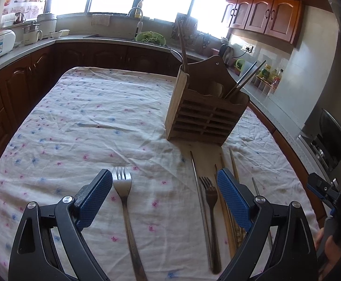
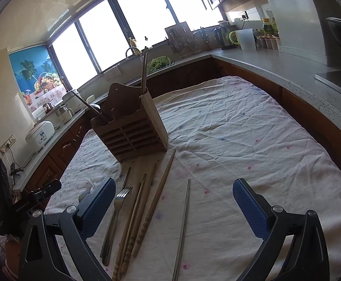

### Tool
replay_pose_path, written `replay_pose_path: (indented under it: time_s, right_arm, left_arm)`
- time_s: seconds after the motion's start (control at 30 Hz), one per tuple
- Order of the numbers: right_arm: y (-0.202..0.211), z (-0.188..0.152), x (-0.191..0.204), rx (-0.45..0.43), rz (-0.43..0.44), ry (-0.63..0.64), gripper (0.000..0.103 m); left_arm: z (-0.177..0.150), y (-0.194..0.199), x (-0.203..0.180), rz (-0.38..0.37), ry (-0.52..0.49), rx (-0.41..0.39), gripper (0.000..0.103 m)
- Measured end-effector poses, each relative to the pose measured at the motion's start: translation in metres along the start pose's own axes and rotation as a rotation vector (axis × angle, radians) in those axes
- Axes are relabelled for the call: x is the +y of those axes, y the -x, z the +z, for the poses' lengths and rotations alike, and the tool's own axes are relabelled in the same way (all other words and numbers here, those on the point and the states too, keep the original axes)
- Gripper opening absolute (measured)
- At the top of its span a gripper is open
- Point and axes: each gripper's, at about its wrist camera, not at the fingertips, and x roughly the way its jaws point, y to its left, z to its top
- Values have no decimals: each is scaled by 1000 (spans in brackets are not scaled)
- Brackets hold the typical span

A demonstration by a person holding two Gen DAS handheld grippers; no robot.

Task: Organize utensils
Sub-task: 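Lower the left tool onto a metal chopstick and close on it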

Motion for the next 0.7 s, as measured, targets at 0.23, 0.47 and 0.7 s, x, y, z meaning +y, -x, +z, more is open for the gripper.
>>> replay_pose_path:
  time_s: [0.23, 0.47, 0.7]
  right_arm:
    - [-20, 3, 2, 49, -5, 18, 86]
    - [-43, 11, 7, 100, 9, 37, 68]
    - [-73, 23, 11, 154, 18, 52, 56]
  left_arm:
    - [4, -20, -5, -11, -22, 51, 88]
    - [12, -46, -13, -40, -68, 134, 60]
    - [22, -73, -29, -63, -115, 195, 52]
